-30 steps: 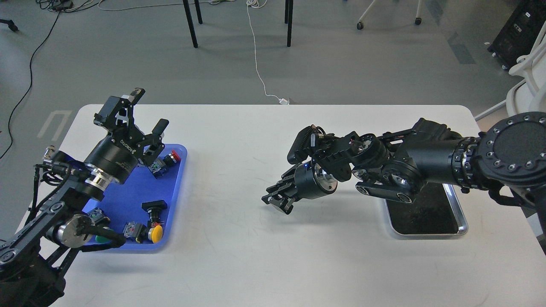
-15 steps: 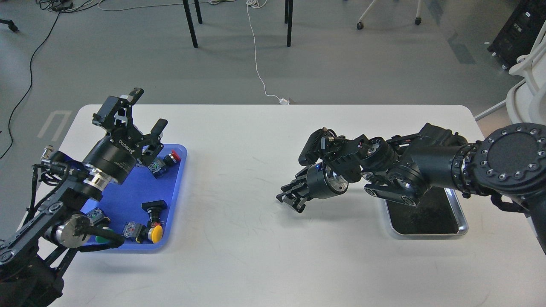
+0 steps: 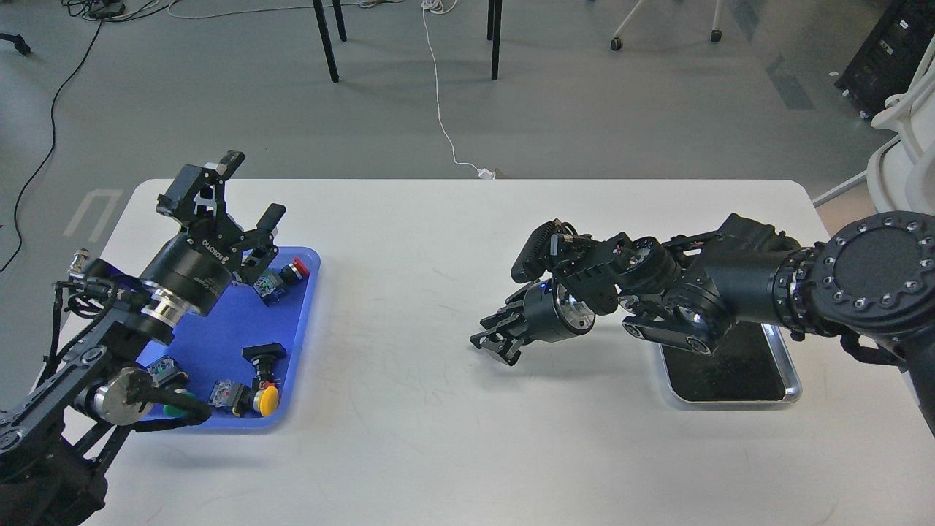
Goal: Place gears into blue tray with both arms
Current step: 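Carry the black gear with the right gripper toward table center and release, then retract the right gripper over the metal tray and raise the left arm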
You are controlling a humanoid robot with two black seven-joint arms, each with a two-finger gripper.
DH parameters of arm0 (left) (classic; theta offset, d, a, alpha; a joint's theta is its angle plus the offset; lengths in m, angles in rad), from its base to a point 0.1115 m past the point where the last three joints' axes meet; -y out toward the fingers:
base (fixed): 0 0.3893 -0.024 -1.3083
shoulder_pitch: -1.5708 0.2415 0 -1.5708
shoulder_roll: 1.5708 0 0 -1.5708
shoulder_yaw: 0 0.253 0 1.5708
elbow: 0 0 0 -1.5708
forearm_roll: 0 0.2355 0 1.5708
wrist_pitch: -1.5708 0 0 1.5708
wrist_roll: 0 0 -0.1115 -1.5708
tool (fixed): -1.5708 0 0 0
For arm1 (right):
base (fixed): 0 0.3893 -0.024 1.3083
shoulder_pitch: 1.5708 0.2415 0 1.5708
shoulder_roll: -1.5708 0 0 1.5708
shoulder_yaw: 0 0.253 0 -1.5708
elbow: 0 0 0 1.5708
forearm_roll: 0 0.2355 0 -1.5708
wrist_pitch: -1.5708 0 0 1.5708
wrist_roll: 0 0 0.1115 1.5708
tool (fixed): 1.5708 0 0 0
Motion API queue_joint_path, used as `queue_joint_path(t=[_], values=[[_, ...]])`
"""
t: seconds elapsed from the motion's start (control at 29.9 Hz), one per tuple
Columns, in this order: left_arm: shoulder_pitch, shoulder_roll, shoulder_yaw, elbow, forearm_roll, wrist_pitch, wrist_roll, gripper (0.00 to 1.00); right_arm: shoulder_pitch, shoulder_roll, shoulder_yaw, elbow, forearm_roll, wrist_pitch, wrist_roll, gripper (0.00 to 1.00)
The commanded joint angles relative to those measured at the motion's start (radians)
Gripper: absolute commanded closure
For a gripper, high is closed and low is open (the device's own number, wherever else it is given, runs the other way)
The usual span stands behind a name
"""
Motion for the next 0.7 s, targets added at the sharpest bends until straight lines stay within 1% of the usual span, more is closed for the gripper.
queue_joint_path(t=[0.0, 0.13, 0.2, 0.3, 0.43, 0.5, 0.57, 0.67], values=[[0.002, 0.001, 0.0, 0.0, 0.0, 0.001, 0.0, 0.02, 0.003, 0.0, 0.009, 0.004, 0.022, -0.003, 0.0, 0.15], [0.002, 0.001, 0.0, 0.0, 0.0, -0.001, 0.0, 0.02, 0.008, 0.0, 0.049, 0.007, 0.023, -0.005, 0.0, 0.06], [0.0, 0.001, 0.0, 0.0, 0.0, -0.001, 0.0, 0.02, 0.012, -0.005, 0.086, 0.016, 0.023, -0.003, 0.0, 0.06], [0.0, 0.007, 0.002, 0.0, 0.0, -0.002, 0.0, 0.02, 0.015, -0.09, 0.156, 0.044, 0.057, -0.002, 0.0, 0.04], [-0.001, 0.01, 0.002, 0.0, 0.0, 0.002, -0.001, 0.02, -0.017, -0.227, 0.29, 0.094, 0.187, 0.0, 0.0, 0.03], [-0.002, 0.012, 0.002, 0.0, 0.002, 0.002, -0.003, 0.02, -0.084, -0.288, 0.375, 0.111, 0.268, 0.003, 0.0, 0.03], [-0.003, 0.015, 0.003, 0.0, 0.002, 0.002, -0.015, 0.02, -0.164, -0.337, 0.481, 0.11, 0.348, 0.003, 0.0, 0.03], [-0.008, 0.015, 0.006, 0.0, 0.006, 0.004, -0.02, 0.02, -0.294, -0.37, 0.68, 0.108, 0.458, 0.002, 0.0, 0.03]])
